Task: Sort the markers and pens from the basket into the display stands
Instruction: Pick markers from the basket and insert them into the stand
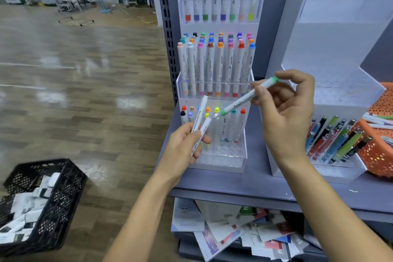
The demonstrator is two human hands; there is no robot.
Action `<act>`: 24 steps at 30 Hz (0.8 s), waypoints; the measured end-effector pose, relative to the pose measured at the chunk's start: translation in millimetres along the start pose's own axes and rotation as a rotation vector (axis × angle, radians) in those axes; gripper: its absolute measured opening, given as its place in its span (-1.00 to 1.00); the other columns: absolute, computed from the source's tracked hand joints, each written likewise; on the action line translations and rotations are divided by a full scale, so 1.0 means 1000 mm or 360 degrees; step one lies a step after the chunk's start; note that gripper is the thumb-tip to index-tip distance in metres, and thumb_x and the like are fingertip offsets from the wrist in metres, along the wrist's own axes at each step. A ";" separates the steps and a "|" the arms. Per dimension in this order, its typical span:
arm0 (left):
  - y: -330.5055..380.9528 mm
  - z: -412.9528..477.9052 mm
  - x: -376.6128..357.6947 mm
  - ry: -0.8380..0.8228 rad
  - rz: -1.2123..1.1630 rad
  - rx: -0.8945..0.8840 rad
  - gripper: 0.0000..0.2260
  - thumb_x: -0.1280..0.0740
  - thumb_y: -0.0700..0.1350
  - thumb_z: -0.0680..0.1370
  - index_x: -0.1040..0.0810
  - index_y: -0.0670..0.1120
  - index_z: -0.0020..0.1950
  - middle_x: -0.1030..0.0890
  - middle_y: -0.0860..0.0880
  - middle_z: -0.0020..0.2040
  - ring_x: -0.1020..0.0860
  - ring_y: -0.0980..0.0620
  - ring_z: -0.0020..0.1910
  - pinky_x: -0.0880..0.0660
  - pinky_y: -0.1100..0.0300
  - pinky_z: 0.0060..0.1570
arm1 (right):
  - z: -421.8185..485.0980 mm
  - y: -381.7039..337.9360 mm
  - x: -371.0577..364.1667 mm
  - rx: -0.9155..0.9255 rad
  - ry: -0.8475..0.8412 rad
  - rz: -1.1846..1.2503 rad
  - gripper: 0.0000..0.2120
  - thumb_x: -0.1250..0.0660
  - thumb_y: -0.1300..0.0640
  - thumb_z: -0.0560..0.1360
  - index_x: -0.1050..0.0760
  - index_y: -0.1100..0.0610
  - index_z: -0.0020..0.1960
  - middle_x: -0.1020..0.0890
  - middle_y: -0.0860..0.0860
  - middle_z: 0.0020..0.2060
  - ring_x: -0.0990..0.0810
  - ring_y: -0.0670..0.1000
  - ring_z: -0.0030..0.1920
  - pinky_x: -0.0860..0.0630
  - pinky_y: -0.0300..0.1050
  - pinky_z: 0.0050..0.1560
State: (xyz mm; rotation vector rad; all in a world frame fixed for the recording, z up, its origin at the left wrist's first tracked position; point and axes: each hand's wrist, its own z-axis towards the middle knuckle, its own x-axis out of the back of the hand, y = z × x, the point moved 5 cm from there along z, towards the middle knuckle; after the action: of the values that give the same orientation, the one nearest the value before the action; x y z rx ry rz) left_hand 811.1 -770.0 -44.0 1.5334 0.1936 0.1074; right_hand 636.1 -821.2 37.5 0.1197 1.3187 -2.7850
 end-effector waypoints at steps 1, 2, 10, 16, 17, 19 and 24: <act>-0.001 0.000 0.002 0.0015 -0.0003 -0.0006 -0.80 -0.12 -0.28 0.62 -0.51 -0.14 -0.08 -0.58 -0.02 -0.26 -0.31 0.13 -0.49 -0.22 0.30 -0.53 | 0.001 0.001 0.002 0.0044 -0.0007 -0.0071 -0.72 -0.34 0.26 0.49 -0.32 -0.02 0.04 -0.63 0.15 -0.11 -0.66 0.09 -0.06 -0.60 0.05 -0.04; -0.001 0.000 0.004 0.0029 0.0010 -0.0018 -0.79 -0.13 -0.28 0.62 -0.52 -0.12 -0.09 -0.58 0.00 -0.27 -0.33 0.12 -0.46 -0.25 0.28 -0.50 | 0.000 0.003 0.001 0.0086 -0.0037 -0.0155 -0.72 -0.34 0.24 0.49 -0.32 -0.05 0.04 -0.63 0.11 -0.11 -0.66 0.07 -0.06 -0.60 0.06 -0.03; 0.002 0.001 0.003 0.0034 0.0046 -0.0207 -0.84 -0.14 -0.13 0.64 -0.47 -0.14 0.11 -0.53 -0.01 -0.30 -0.42 0.09 -0.46 -0.35 0.26 -0.51 | -0.024 0.032 -0.018 0.0394 -0.0316 -0.0748 -0.77 -0.36 0.21 0.47 -0.39 0.08 0.08 -0.61 0.00 -0.20 -0.59 -0.08 -0.20 -0.56 -0.09 -0.14; -0.007 -0.001 0.003 0.0086 0.0023 -0.0059 -0.82 -0.12 -0.13 0.65 -0.49 -0.15 0.06 -0.41 -0.05 -0.34 -0.29 0.21 -0.52 -0.22 0.40 -0.51 | -0.033 0.049 -0.025 0.0478 -0.0430 -0.1023 -0.81 -0.38 0.19 0.44 -0.48 0.14 0.03 -0.60 0.04 -0.28 -0.59 0.07 -0.33 -0.57 0.03 -0.30; -0.008 -0.001 0.003 0.0097 0.0018 -0.0029 -0.80 -0.12 -0.13 0.65 -0.46 -0.22 0.01 -0.40 -0.05 -0.35 -0.27 0.21 -0.53 -0.21 0.40 -0.51 | -0.033 0.050 -0.025 0.0481 -0.0422 -0.1040 -0.83 -0.38 0.18 0.44 -0.51 0.17 0.02 -0.60 0.04 -0.28 -0.58 0.06 -0.33 -0.57 0.02 -0.31; -0.010 -0.001 0.004 0.0099 0.0012 0.0006 -0.80 -0.13 -0.13 0.65 -0.43 -0.24 0.00 -0.43 -0.01 -0.37 -0.23 0.17 -0.52 -0.18 0.38 -0.52 | -0.033 0.051 -0.025 0.0488 -0.0412 -0.1053 -0.85 -0.34 0.14 0.48 -0.55 0.19 0.00 -0.60 0.04 -0.27 -0.57 0.06 -0.33 -0.56 0.01 -0.31; -0.008 -0.001 0.004 0.0095 0.0000 0.0024 -0.82 -0.14 -0.14 0.64 -0.44 -0.20 -0.08 -0.48 0.05 -0.39 -0.23 0.14 -0.52 -0.16 0.35 -0.53 | -0.036 0.050 -0.022 0.0444 -0.0403 -0.1017 -0.83 -0.30 0.21 0.50 -0.59 0.18 0.05 -0.57 0.06 -0.19 -0.56 0.04 -0.28 -0.56 0.01 -0.29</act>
State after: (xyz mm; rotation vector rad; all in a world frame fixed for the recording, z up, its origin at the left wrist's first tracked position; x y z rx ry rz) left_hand 814.4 -768.7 -52.4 1.5465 0.2422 0.1521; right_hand 664.0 -824.3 -22.1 -0.7461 1.0324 -3.3231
